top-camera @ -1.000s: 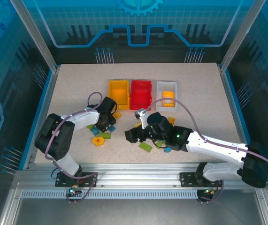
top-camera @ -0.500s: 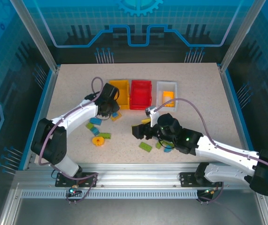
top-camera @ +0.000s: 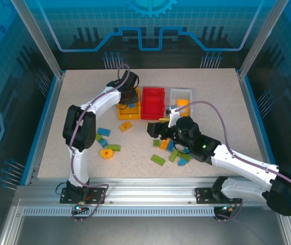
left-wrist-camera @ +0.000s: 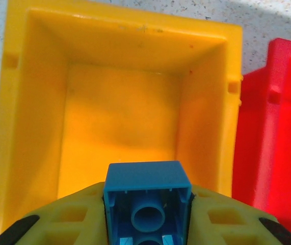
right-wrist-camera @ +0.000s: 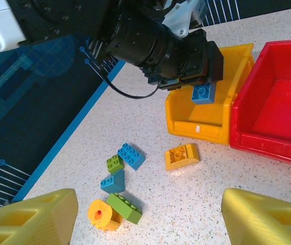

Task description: Sort the legos into containers by color

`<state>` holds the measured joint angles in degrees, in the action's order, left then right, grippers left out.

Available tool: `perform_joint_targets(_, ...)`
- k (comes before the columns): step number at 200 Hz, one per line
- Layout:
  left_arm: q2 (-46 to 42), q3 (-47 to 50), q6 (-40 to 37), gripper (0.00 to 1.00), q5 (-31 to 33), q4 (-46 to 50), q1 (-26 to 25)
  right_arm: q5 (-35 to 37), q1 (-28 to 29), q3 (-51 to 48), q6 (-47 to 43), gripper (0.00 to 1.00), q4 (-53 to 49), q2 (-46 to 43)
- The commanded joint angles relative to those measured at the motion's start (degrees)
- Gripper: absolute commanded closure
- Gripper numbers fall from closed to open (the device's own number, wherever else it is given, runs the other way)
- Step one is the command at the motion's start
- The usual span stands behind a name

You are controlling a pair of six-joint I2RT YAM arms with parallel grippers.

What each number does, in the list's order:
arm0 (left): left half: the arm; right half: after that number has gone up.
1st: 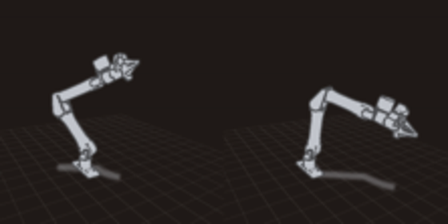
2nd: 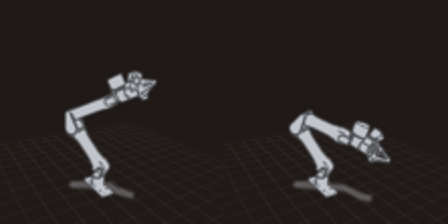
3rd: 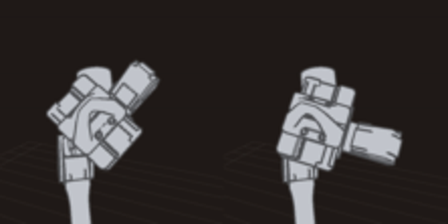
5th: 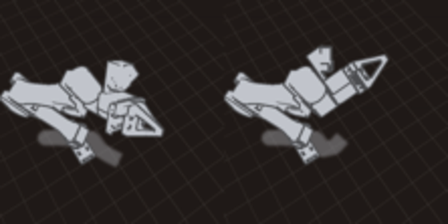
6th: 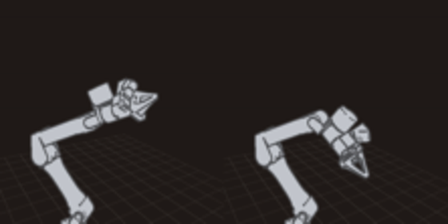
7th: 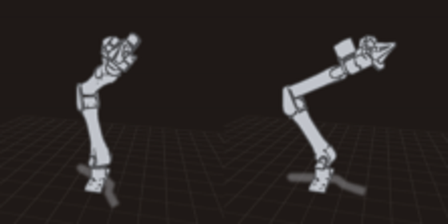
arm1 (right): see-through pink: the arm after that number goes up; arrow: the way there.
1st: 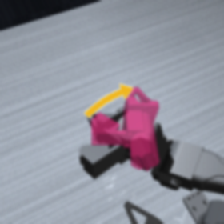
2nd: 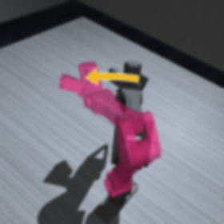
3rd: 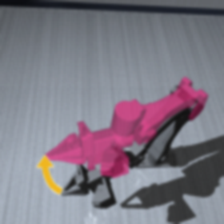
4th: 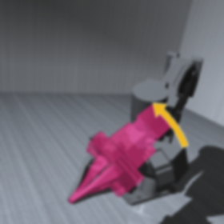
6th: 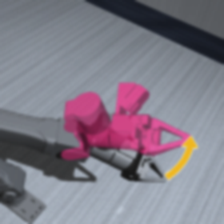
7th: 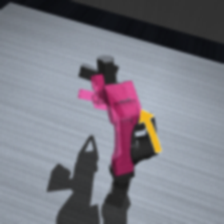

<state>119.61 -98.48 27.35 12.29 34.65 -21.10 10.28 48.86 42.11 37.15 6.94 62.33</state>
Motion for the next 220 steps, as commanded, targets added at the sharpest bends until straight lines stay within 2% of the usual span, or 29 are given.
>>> perform_joint_targets(1, 2.73, -3.74, -3.47, 0.65, -1.13, 3.22, 0.51, 0.57, -0.96, 1.13, 1.17, 0.24, 1.24, 0.43)
perform_joint_targets(47, 3.68, -1.65, -2.04, 0.5, -3.48, 2.11, 0.93, 2.48, -1.57, -0.18, 3.27, 0.24, -2.11, 0.12)
perform_joint_targets(73, 1.43, -0.25, -1.7, 0.44, -3.51, 1.91, 0.89, 5.6, -1.62, -0.44, 5.6, 0.24, -8.04, -0.96)
perform_joint_targets(91, -0.82, 0.51, -1.6, 0.43, -3.24, 2.19, 0.83, 8.48, -1.35, -1.08, 7.87, 0.25, -12.89, -2.94)
perform_joint_targets(113, -4.73, 2.17, -1.04, 0.44, -2.39, 2.26, 0.81, 13.27, -0.51, -0.96, 10.6, 0.27, -20.87, -5.72)
perform_joint_targets(131, -9.3, 5.03, -0.12, 0.44, -1.51, 1.65, 0.75, 18.04, 0.24, 1.12, 15.7, 0.3, -32.21, -6.78)
perform_joint_targets(152, -16.17, 10.35, 0.92, 0.43, -1.42, -0.27, -0.12, 20.07, 1.77, 3.62, 24.81, 0.44, -45.28, -5.72)
perform_joint_targets(165, -21.37, 14.11, 0.81, 0.41, -1.89, -1.82, -2.01, 20.14, 4.16, 3.9, 30.73, 0.5, -50.01, -4.24)
perform_joint_targets(182, -28.15, 20.54, 0.08, 0.38, -3.76, -4.54, -6.05, 19.14, 7.33, 3.99, 37.8, 0.51, -53.3, -0.9)
perform_joint_targets(220, -44.05, 35.63, 0.63, 0.34, -6.59, -10.71, -20.56, 14.93, 10.18, 5.66, 44.34, 0.5, -51.83, 8.7)
